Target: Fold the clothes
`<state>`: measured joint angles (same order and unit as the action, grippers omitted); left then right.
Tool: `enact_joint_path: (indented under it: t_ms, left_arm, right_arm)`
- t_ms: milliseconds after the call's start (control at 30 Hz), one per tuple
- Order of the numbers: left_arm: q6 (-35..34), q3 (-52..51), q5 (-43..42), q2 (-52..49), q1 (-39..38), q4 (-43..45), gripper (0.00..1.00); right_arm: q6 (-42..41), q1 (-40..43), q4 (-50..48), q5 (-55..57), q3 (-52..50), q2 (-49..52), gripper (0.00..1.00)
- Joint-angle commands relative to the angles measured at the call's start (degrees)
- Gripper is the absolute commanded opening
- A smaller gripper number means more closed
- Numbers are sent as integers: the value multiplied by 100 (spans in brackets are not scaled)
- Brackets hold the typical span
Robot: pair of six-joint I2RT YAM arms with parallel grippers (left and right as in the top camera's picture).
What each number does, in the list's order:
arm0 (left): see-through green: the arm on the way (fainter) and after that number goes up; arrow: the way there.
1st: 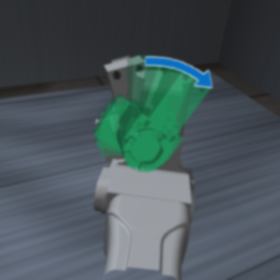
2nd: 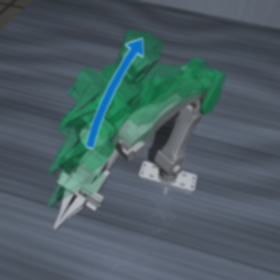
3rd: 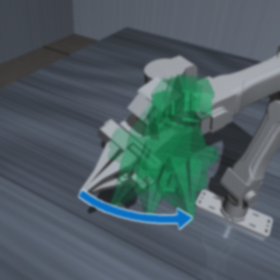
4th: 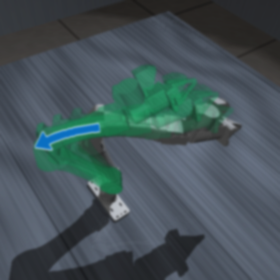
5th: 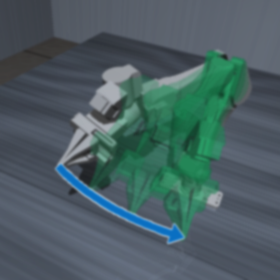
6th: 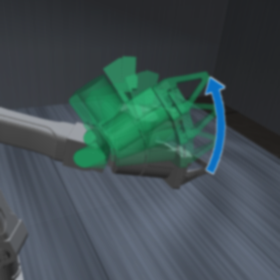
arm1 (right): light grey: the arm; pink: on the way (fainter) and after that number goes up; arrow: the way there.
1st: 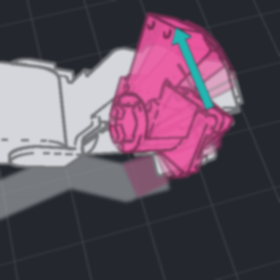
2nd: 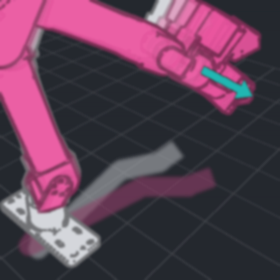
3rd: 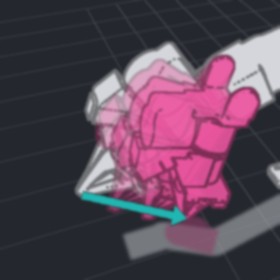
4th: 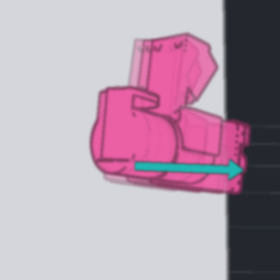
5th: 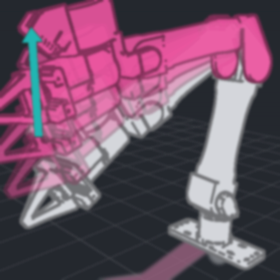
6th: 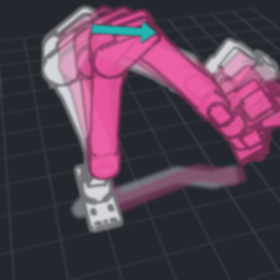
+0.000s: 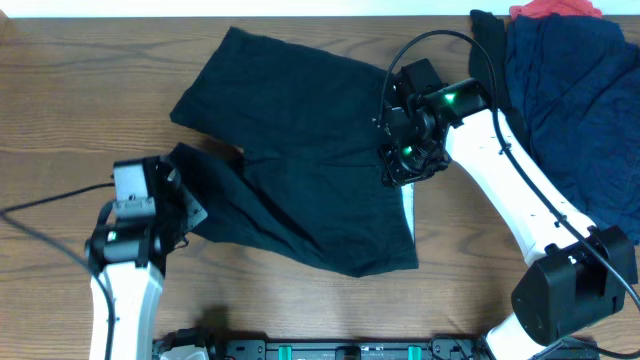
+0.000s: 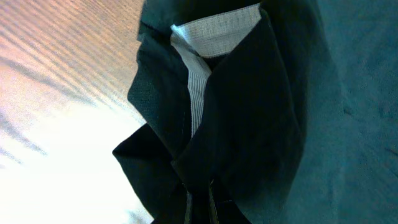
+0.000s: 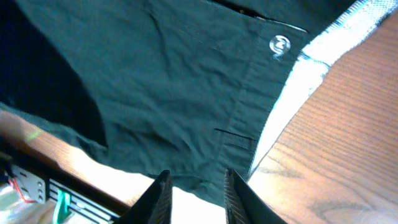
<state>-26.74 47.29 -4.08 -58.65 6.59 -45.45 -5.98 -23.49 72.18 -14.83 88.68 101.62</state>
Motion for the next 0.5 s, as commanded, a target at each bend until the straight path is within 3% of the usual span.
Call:
enact_joint_path:
  t_ms: [0, 233, 367, 467]
  left_arm:
    - [144, 68, 118, 221, 9, -125, 6]
    - [144, 68, 120, 120, 9, -118, 6]
    - [142, 68, 203, -114, 9, -101, 6]
    - [142, 68, 258, -293, 9, -98, 6]
  right_arm:
    - [-229, -116, 50, -39, 7, -61, 26]
    - [-796, -472, 457, 155, -361, -254, 29]
    - [-1394, -584, 219, 199, -1248, -546, 38]
    - [-1878, -577, -101, 245, -2105, -890, 39]
